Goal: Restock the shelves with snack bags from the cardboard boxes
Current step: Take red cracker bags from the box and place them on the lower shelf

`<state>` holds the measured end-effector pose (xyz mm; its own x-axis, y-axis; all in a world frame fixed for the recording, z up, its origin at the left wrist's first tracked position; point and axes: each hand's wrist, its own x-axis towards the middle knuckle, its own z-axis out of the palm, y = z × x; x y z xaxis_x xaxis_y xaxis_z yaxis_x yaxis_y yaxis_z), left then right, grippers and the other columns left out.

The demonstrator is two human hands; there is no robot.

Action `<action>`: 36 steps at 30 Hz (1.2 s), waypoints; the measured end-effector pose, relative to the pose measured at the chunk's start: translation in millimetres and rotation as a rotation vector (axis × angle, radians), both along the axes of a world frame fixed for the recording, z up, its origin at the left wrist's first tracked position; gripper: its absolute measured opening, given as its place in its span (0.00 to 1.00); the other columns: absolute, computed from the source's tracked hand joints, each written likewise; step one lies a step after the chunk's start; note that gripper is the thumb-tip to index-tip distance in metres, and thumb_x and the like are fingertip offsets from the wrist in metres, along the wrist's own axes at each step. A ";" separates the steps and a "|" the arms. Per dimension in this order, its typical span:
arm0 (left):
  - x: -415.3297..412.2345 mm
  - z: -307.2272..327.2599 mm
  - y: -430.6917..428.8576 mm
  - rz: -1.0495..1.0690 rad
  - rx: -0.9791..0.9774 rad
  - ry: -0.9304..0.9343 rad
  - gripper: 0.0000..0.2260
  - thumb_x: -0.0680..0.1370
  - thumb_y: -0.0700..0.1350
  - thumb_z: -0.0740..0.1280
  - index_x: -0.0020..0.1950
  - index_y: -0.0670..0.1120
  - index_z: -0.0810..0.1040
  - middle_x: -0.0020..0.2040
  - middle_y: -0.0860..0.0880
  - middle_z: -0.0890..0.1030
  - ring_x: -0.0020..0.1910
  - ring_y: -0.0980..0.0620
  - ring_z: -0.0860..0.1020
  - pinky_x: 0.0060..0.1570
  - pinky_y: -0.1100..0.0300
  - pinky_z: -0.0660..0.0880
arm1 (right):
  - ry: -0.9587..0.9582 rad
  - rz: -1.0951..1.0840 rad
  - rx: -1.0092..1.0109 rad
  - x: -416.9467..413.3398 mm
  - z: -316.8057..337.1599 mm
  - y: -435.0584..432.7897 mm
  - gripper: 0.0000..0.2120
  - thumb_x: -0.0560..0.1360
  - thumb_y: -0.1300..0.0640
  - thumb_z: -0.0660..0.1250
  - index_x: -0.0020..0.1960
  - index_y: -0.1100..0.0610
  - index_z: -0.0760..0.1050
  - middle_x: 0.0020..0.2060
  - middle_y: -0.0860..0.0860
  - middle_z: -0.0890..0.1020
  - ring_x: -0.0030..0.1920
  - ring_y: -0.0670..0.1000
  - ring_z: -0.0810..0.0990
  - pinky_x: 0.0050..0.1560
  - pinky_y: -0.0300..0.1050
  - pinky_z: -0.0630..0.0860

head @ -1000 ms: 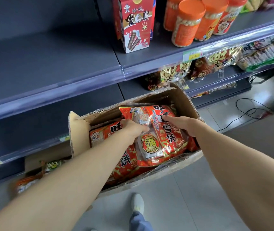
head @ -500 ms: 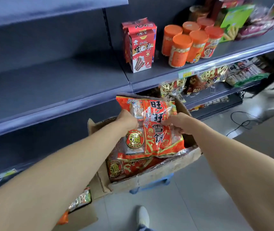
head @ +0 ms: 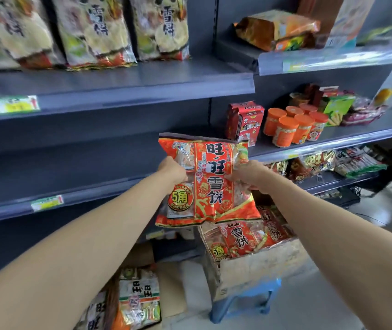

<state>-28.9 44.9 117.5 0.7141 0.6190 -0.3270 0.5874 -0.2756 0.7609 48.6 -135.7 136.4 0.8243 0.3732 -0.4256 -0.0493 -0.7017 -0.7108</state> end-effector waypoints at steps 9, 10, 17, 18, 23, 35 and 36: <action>-138.2 8.5 134.5 0.264 0.045 -0.006 0.21 0.71 0.35 0.70 0.63 0.44 0.73 0.59 0.43 0.78 0.58 0.42 0.77 0.56 0.49 0.77 | -0.179 0.218 -0.006 -108.2 9.5 149.7 0.14 0.77 0.61 0.65 0.35 0.53 0.66 0.39 0.53 0.77 0.35 0.50 0.76 0.37 0.41 0.75; -149.4 7.4 148.8 0.295 0.063 0.020 0.22 0.71 0.36 0.71 0.64 0.45 0.74 0.60 0.42 0.77 0.60 0.41 0.76 0.58 0.47 0.76 | -0.209 0.243 -0.012 -116.2 7.8 164.6 0.14 0.77 0.60 0.64 0.35 0.53 0.66 0.43 0.54 0.78 0.41 0.52 0.79 0.43 0.44 0.77; -222.6 11.2 231.0 0.436 0.146 0.098 0.20 0.72 0.40 0.69 0.64 0.44 0.75 0.61 0.44 0.78 0.61 0.42 0.75 0.62 0.48 0.74 | -0.217 0.334 0.074 -148.9 -4.3 273.8 0.04 0.76 0.62 0.66 0.48 0.63 0.78 0.47 0.57 0.84 0.47 0.57 0.84 0.52 0.53 0.81; -231.2 10.1 239.6 0.463 0.166 0.100 0.19 0.73 0.40 0.68 0.64 0.44 0.75 0.61 0.44 0.77 0.62 0.42 0.74 0.62 0.48 0.73 | -0.221 0.367 0.085 -152.4 -4.4 288.0 0.04 0.76 0.62 0.65 0.45 0.61 0.77 0.46 0.57 0.84 0.46 0.56 0.84 0.50 0.51 0.81; -276.3 9.4 279.0 0.702 0.221 0.082 0.19 0.76 0.45 0.65 0.68 0.51 0.73 0.60 0.43 0.77 0.60 0.43 0.74 0.57 0.50 0.75 | -0.207 0.494 0.166 -176.0 -5.9 358.6 0.04 0.75 0.60 0.66 0.45 0.62 0.78 0.42 0.53 0.83 0.38 0.52 0.82 0.36 0.42 0.78; -315.6 -24.8 379.6 0.837 -0.022 -0.160 0.17 0.76 0.37 0.68 0.64 0.45 0.77 0.54 0.43 0.82 0.55 0.41 0.81 0.53 0.51 0.78 | -0.213 0.460 0.198 -209.5 -35.5 475.9 0.09 0.74 0.66 0.62 0.48 0.61 0.81 0.43 0.56 0.84 0.40 0.55 0.83 0.39 0.46 0.79; -315.9 -25.6 391.3 0.828 -0.026 -0.176 0.16 0.76 0.38 0.67 0.64 0.45 0.77 0.54 0.42 0.82 0.55 0.41 0.80 0.51 0.51 0.78 | -0.215 0.439 0.201 -211.7 -38.4 485.4 0.10 0.75 0.66 0.61 0.48 0.60 0.82 0.43 0.55 0.84 0.40 0.55 0.83 0.38 0.45 0.79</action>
